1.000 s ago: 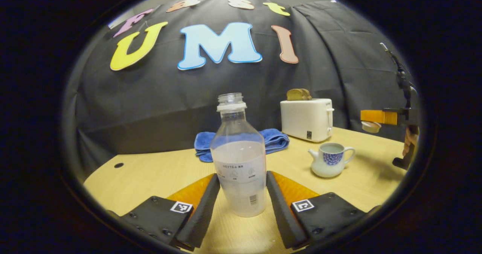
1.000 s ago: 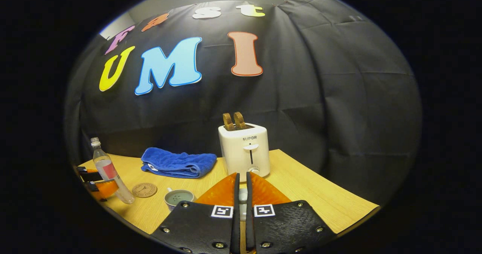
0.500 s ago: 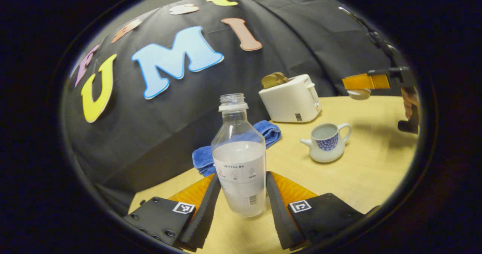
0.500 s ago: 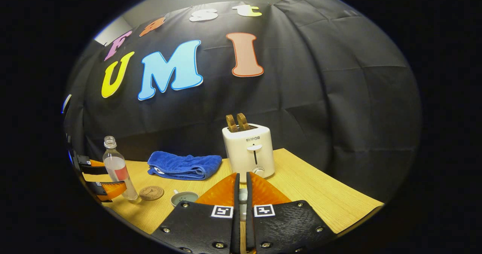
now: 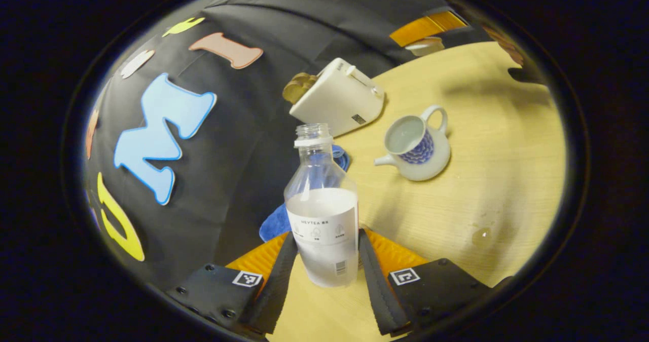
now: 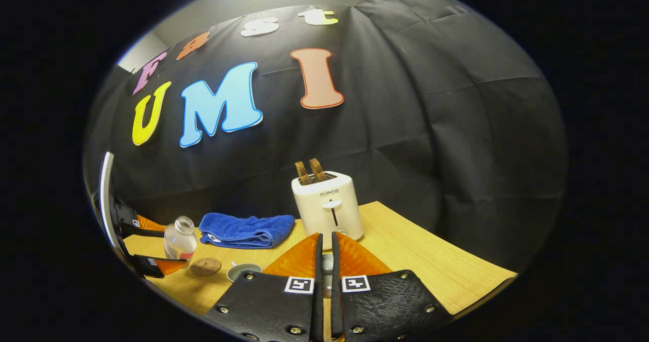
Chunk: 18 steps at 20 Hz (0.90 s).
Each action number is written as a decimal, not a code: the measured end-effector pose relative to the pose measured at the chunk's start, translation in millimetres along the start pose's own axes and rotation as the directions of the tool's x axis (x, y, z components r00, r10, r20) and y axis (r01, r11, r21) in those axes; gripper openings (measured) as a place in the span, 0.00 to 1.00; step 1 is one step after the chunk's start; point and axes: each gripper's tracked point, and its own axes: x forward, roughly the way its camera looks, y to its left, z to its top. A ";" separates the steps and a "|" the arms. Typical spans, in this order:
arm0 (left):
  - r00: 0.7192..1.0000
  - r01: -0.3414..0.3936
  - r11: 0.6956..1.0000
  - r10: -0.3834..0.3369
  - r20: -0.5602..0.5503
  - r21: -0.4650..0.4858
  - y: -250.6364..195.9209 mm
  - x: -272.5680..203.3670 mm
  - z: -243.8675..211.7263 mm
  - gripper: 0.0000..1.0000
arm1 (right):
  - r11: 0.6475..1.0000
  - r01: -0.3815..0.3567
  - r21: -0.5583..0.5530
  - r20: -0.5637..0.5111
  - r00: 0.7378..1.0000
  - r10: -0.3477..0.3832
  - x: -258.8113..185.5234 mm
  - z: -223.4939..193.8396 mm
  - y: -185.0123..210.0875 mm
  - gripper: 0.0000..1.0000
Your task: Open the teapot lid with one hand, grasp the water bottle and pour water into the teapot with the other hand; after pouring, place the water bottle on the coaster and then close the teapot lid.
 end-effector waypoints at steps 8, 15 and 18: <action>0.994 0.081 0.938 -0.052 -0.094 0.337 -12.7 -8.8 21.5 0.79 | 0.998 0.047 0.036 0.004 0.999 -0.047 -2.2 3.2 -22.8 0.06; 0.983 0.136 0.842 -0.049 -0.176 0.521 -10.3 -12.2 26.0 0.79 | 0.998 0.037 0.052 0.013 0.999 -0.038 -3.1 6.6 -21.8 0.06; 0.973 0.177 0.768 -0.042 -0.227 0.615 -9.3 -14.4 28.6 0.79 | 0.998 0.028 0.051 0.017 0.999 -0.029 -3.2 8.2 -17.7 0.06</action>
